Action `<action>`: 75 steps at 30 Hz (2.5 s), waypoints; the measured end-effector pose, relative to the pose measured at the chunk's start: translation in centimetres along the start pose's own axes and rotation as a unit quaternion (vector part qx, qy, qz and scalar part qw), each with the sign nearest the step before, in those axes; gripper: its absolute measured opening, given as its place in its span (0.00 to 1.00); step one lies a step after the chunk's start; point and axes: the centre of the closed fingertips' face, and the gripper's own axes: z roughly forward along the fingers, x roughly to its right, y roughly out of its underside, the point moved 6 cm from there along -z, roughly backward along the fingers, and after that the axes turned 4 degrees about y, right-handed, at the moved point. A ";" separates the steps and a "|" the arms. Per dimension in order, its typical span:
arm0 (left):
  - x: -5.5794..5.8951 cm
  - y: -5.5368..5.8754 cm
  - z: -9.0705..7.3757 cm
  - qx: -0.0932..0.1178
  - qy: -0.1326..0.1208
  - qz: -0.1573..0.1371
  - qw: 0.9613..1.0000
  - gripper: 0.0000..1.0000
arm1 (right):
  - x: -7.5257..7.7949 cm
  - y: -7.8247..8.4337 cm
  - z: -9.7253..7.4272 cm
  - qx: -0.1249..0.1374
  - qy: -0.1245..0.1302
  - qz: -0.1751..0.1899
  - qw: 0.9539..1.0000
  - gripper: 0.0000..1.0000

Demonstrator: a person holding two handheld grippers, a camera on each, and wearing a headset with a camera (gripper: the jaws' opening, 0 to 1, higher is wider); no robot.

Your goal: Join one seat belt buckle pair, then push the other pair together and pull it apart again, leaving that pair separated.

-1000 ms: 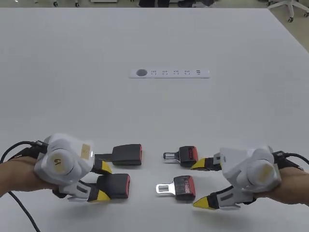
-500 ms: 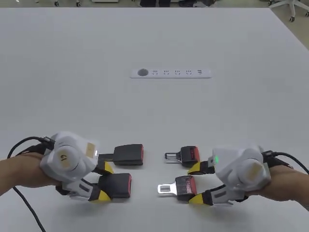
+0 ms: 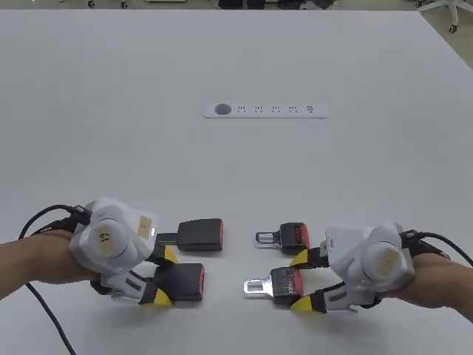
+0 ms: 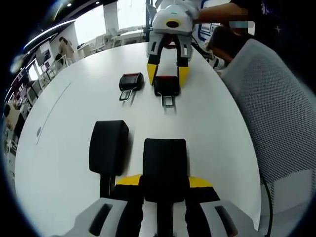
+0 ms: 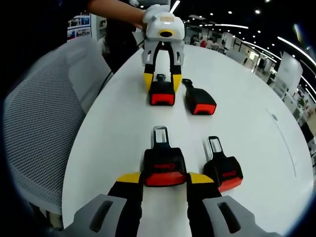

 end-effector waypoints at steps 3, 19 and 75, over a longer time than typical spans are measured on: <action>-0.1 0.2 0.0 0.000 0.001 -0.001 1.000 0.32 | 0.0 0.0 0.0 -0.002 0.001 -0.001 1.000 0.31; -0.1 0.1 0.1 -0.003 0.002 -0.007 1.000 0.32 | 0.3 -0.4 0.6 -0.005 0.010 0.009 1.000 0.31; -0.1 0.0 0.1 -0.008 0.002 -0.015 1.000 0.33 | -0.2 -4.8 4.4 0.016 0.005 0.016 1.000 0.31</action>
